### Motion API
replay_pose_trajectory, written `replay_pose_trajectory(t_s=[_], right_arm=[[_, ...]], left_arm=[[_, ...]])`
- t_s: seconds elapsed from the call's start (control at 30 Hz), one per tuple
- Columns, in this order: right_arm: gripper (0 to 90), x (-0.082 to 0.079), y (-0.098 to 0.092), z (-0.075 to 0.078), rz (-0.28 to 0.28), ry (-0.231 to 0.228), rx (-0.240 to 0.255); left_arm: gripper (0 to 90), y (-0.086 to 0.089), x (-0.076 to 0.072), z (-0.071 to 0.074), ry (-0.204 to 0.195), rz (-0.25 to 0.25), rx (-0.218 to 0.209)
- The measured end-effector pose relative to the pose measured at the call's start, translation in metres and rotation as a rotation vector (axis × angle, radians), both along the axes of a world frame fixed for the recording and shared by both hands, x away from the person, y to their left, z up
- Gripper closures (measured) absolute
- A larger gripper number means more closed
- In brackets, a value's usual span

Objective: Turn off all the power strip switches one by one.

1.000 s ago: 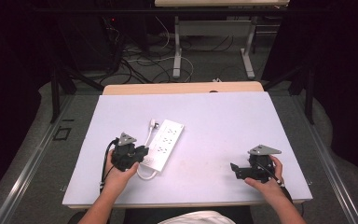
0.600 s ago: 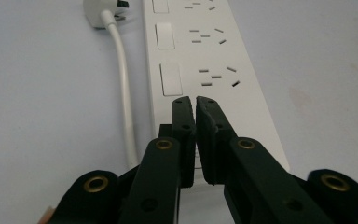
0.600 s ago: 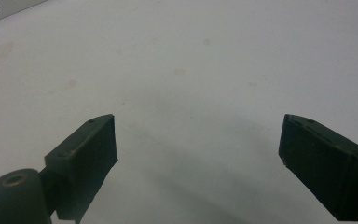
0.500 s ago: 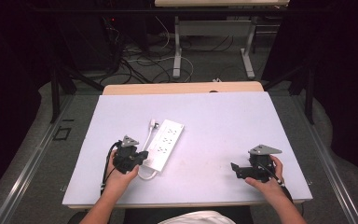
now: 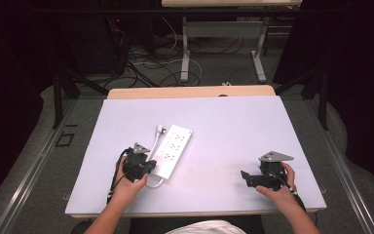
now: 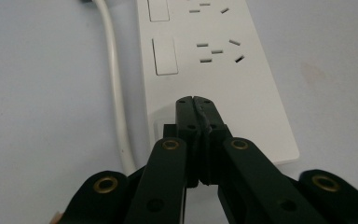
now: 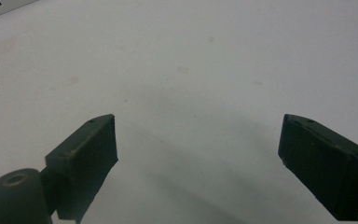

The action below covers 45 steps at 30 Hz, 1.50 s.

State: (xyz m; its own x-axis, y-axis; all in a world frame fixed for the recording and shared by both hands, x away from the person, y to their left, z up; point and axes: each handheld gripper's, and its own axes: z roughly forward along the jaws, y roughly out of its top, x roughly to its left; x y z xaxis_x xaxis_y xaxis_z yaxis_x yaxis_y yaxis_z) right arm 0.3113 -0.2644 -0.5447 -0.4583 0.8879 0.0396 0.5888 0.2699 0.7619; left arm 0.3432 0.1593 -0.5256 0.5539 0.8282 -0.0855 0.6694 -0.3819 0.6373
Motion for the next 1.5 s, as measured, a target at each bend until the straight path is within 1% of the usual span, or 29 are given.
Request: replay_pose_trajectory(t_s=[0.03, 0.07, 0.23, 0.27, 0.43, 0.47, 0.53, 0.7, 0.73, 0.77, 0.8, 0.83, 0.87, 0.93, 0.97, 1.03, 1.07, 1.1, 1.13, 1.17, 1.23, 1.27, 1.3, 1.33, 1.5], right_arm=[[11.1, 0.0003, -0.0005, 0.0000, -0.001, -0.003, -0.006], [11.0, 0.0003, -0.0005, -0.0002, -0.001, -0.001, -0.003], [11.1, 0.0005, -0.0003, -0.0004, 0.002, 0.000, -0.002], [11.0, 0.0006, -0.0003, -0.0005, 0.003, -0.001, -0.001], [11.1, 0.0006, 0.0000, -0.0007, 0.002, 0.002, -0.001], [11.1, 0.0007, 0.0000, -0.0008, 0.001, 0.002, -0.001], [11.3, 0.0006, -0.0003, -0.0007, -0.002, 0.000, -0.004], [11.3, 0.0012, -0.0005, -0.0012, 0.000, 0.002, -0.001], [11.3, 0.0012, -0.0003, -0.0012, -0.001, 0.002, -0.001], [11.4, 0.0011, -0.0001, -0.0012, -0.003, 0.001, -0.002], [11.3, 0.0008, 0.0002, -0.0010, -0.005, 0.004, -0.001], [11.3, 0.0008, 0.0001, -0.0009, -0.006, 0.003, -0.003], [11.4, 0.0008, 0.0004, -0.0011, -0.005, 0.005, 0.000], [11.3, 0.0008, 0.0005, -0.0011, -0.006, 0.006, 0.001], [11.4, 0.0009, 0.0004, -0.0012, -0.006, 0.006, 0.001], [11.4, 0.0009, 0.0003, -0.0013, -0.006, 0.007, 0.001], [11.3, 0.0012, 0.0002, -0.0014, -0.003, 0.007, 0.002], [11.3, 0.0010, 0.0005, -0.0014, -0.004, 0.008, 0.005], [11.4, 0.0010, 0.0005, -0.0013, -0.005, 0.007, 0.003], [11.4, 0.0009, 0.0004, -0.0011, -0.005, 0.005, 0.001], [11.4, 0.0011, 0.0002, -0.0012, -0.003, 0.006, 0.004], [11.3, 0.0014, -0.0003, -0.0014, -0.001, 0.004, 0.003], [11.4, 0.0016, -0.0003, -0.0015, -0.001, 0.003, 0.003], [11.3, 0.0016, -0.0006, -0.0011, -0.006, 0.005, 0.003], [11.4, 0.0014, -0.0018, -0.0011, -0.003, 0.003, 0.001]], left_arm=[[90.0, 0.0000, 0.0000, 0.0000, 0.000, 0.000, 0.000], [90.0, 0.0002, 0.0000, 0.0003, 0.005, 0.000, 0.002], [90.0, -0.0003, -0.0002, 0.0000, 0.005, 0.003, -0.001], [90.0, -0.0007, 0.0000, 0.0003, 0.000, -0.003, 0.012], [90.0, -0.0027, -0.0002, 0.0004, -0.003, -0.005, 0.027], [90.0, -0.0035, -0.0005, 0.0004, -0.005, -0.008, 0.039], [90.0, -0.0038, -0.0004, 0.0004, -0.006, -0.009, 0.046], [90.0, -0.0039, 0.0011, -0.0003, 0.005, -0.004, 0.039], [90.0, -0.0037, 0.0014, 0.0004, 0.015, -0.010, 0.040], [90.0, -0.0039, 0.0017, 0.0007, 0.021, -0.011, 0.041], [90.0, -0.0047, 0.0018, 0.0002, 0.010, -0.005, 0.047], [90.0, -0.0049, 0.0020, 0.0005, 0.015, -0.006, 0.049], [90.0, -0.0042, 0.0025, 0.0009, 0.020, -0.017, 0.059], [90.0, -0.0048, 0.0021, 0.0003, 0.040, -0.007, 0.030], [90.0, -0.0045, 0.0022, -0.0002, 0.033, -0.009, 0.028], [90.0, -0.0036, 0.0024, -0.0008, 0.032, -0.007, 0.021], [90.0, -0.0022, 0.0025, -0.0008, 0.036, -0.009, 0.018], [90.0, -0.0015, 0.0017, -0.0014, 0.041, 0.002, 0.000], [90.0, -0.0015, 0.0017, -0.0014, 0.041, 0.002, 0.000], [90.0, -0.0005, 0.0019, -0.0019, 0.029, -0.003, -0.002], [90.0, -0.0005, 0.0019, -0.0019, 0.029, -0.003, -0.002], [90.0, -0.0016, 0.0005, -0.0009, 0.012, -0.001, 0.006], [90.0, -0.0016, 0.0005, -0.0009, 0.012, -0.001, 0.006], [90.0, -0.0034, -0.0007, -0.0003, -0.009, -0.007, 0.022], [90.0, -0.0050, -0.0004, 0.0001, -0.010, -0.001, 0.015]])
